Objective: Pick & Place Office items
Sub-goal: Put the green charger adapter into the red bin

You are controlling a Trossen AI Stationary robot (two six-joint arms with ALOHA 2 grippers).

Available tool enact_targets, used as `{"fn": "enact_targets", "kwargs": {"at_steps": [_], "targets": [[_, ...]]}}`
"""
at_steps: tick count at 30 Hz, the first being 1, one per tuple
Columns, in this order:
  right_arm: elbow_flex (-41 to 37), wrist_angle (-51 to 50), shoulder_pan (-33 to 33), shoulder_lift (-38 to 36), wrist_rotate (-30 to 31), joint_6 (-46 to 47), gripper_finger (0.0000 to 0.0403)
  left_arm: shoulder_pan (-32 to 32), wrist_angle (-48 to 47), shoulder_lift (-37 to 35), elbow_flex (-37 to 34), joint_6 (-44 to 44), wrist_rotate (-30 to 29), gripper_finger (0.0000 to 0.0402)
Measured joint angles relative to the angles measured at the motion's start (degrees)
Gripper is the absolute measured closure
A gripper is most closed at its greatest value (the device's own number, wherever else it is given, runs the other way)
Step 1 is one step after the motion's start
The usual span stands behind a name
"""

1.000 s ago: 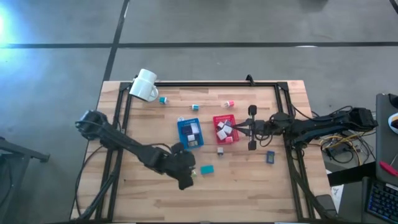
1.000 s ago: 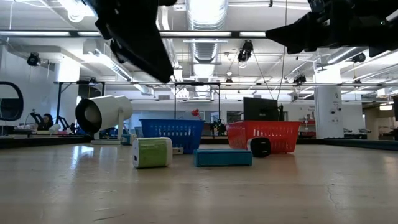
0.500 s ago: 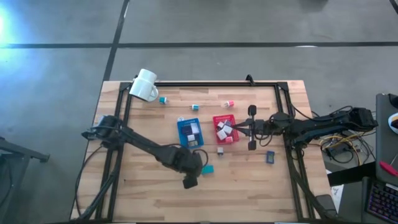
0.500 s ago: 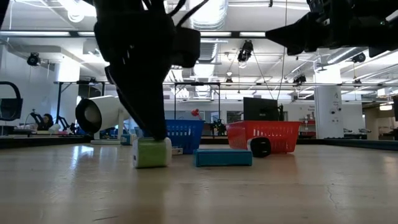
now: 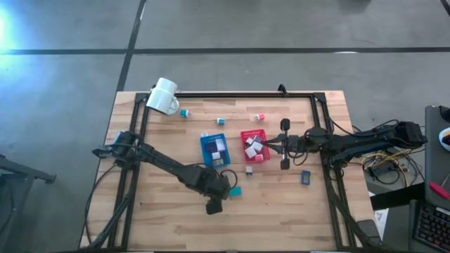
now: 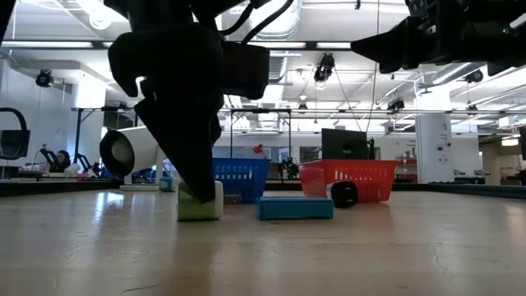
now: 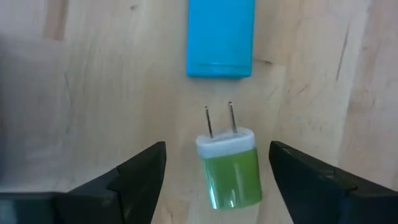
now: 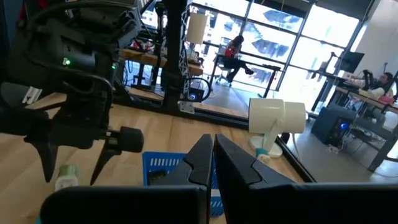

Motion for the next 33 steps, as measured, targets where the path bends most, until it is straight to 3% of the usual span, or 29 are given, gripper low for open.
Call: {"fn": "enact_targets", "kwargs": {"at_steps": [4,9,10,22,28,33], "targets": [[0.0,0.0,0.0,0.0,0.0,0.0,0.0390,0.2,0.1,0.0,0.0,3.3,2.8,0.0161],[0.0,0.0,0.0,0.1,0.0,-0.1,0.0390,0.4,0.2,0.0,0.0,6.5,4.1,0.0281],[0.0,0.0,0.0,0.1,0.0,-0.1,0.0390,0.4,0.2,0.0,0.0,7.4,4.3,0.0288],[-0.1,-1.7,0.0,0.1,-0.1,3.1,0.0390,0.5,-0.1,-3.0,0.0,14.6,1.4,0.0287],[-0.1,-1.7,0.0,0.1,-0.1,4.8,0.0390,0.5,0.9,-12.6,-0.7,18.9,-4.2,0.0287],[-0.1,-1.7,0.0,0.1,-0.1,5.5,0.0390,0.5,10.6,-25.2,-7.7,24.2,-7.2,0.0287]]}}
